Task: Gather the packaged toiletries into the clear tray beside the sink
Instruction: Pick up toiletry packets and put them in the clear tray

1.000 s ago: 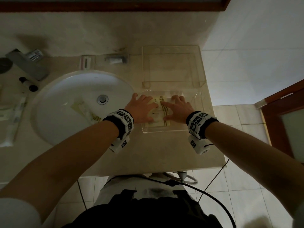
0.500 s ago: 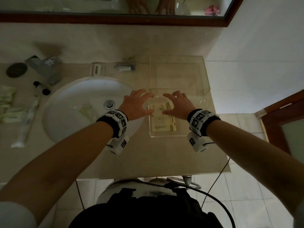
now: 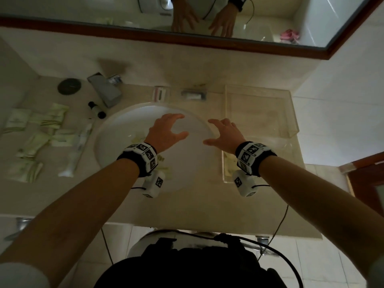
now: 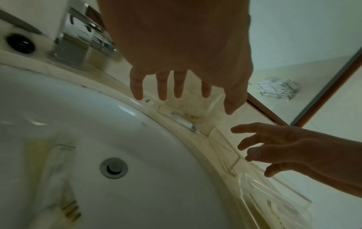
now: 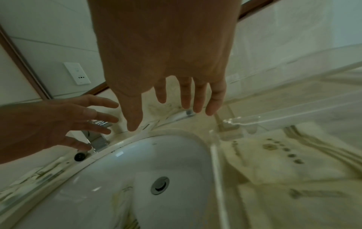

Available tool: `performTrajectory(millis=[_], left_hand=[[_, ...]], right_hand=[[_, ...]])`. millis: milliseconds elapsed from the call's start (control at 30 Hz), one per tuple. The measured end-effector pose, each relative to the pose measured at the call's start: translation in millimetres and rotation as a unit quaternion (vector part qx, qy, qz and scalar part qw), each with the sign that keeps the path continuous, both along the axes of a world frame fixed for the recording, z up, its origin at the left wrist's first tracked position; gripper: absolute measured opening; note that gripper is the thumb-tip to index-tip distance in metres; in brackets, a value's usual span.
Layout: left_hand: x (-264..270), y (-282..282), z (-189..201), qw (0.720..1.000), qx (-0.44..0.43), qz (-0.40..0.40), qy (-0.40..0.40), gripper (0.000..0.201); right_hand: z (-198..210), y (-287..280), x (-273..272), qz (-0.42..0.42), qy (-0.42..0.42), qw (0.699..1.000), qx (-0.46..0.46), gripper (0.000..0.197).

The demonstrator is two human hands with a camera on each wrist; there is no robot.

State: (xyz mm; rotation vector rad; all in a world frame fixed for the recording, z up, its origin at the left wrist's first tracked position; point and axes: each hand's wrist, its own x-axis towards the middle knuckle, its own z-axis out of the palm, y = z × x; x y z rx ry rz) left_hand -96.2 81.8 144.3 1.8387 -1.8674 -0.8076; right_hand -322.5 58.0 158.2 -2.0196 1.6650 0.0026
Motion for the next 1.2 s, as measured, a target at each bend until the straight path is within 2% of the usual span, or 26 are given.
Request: performTrajectory(millis=[167,300,500,767,900,1033,1200], left_hand=[[50.2,4.7,-11.5,0.998,0.019,0.039,0.04,0.069],[81.2,8.7,-17.3,0.994,0.033,0.074,0.067,0.084],[117.8,7.2,-38.1,0.985,0.056,0.112,0.114,0.065],[141.3,-2.4,-58.3,0.974,0.092,0.137,0.158,0.06],[147.4,-7.1,-66.6,0.969,0.112,0.139,0.17,0.06],[153.1,-11.0,-72.4,0.969,0.113,0.136,0.171,0.059],[162.1,-17.1,-81.8,0.968,0.118,0.138,0.174,0.063]], right_hand=[[-2.3,-9.1,45.6,0.005,-0.016,1.0,0.027,0.079],[-9.7,-15.1,77.6,0.001,-0.03,0.998,0.06,0.08],[-34.7,-19.6,121.0,-0.039,-0.062,0.989,0.129,0.081],[-72.4,-14.7,165.2,-0.059,-0.05,0.974,0.214,0.084],[-87.9,-15.7,175.7,-0.046,-0.013,0.966,0.254,0.074],[-95.7,-17.2,188.9,-0.037,0.008,0.943,0.332,0.055],[-112.5,-14.4,201.6,-0.08,-0.002,0.919,0.386,0.049]])
